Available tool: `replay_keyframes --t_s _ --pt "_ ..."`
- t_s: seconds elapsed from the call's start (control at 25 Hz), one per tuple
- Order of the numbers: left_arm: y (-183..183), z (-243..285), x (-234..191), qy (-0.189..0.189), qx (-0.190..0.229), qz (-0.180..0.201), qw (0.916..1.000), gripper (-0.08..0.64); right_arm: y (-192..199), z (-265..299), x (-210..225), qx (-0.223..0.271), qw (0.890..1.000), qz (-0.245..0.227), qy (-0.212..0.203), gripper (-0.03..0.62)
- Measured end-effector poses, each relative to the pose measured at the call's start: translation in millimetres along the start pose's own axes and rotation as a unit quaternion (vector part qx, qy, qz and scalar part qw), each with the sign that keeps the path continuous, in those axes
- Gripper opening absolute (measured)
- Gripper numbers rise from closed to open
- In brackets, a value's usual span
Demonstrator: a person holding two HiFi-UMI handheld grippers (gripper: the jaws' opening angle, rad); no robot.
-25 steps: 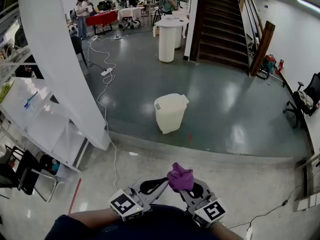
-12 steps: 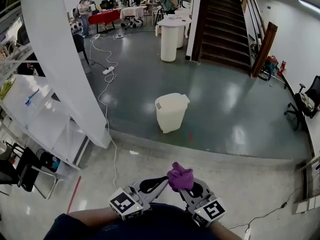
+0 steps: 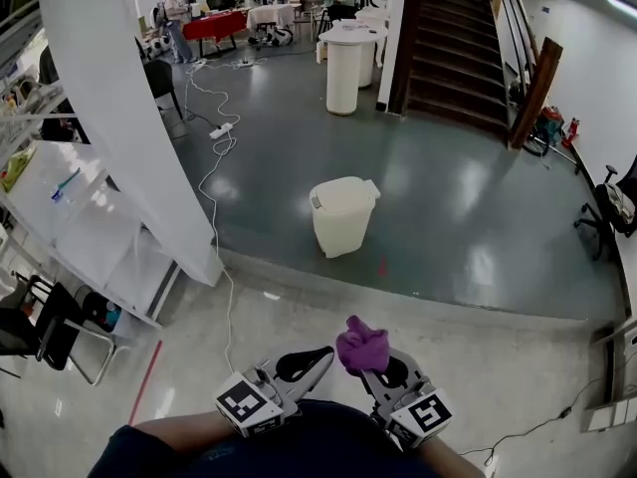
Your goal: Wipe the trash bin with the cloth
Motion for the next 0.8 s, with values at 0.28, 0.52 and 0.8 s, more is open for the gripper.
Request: replay_keyframes --t_s 0.28,0.52,0.8 --pt "1.8 18.6 -21.2 -0.016 0.010 -0.017 0.9997 -0.009 4.9 10.2 27.0 -0.015 1.000 -0.003 -0.004 0.069" --pt "-4.6 41.8 -93.5 -0.016 0.023 -0.008 0.9996 -0.009 6.1 61.5 61.6 -0.021 1.000 -0.015 0.004 0.069" --pt "-19.9 78.6 -199.2 0.021 0.014 0.014 0.9996 -0.009 2.1 156.2 116.3 -0.021 0.999 -0.019 0.039 0.069"
Point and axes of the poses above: the fingertips, and each gripper's own axes: z forward along the fingers, x to its right, y out of its underside, the point moved 1 cm from there along -z, backward along the fingers, and after that the axes turned 5 degrees about x, right-handed, at the moved point
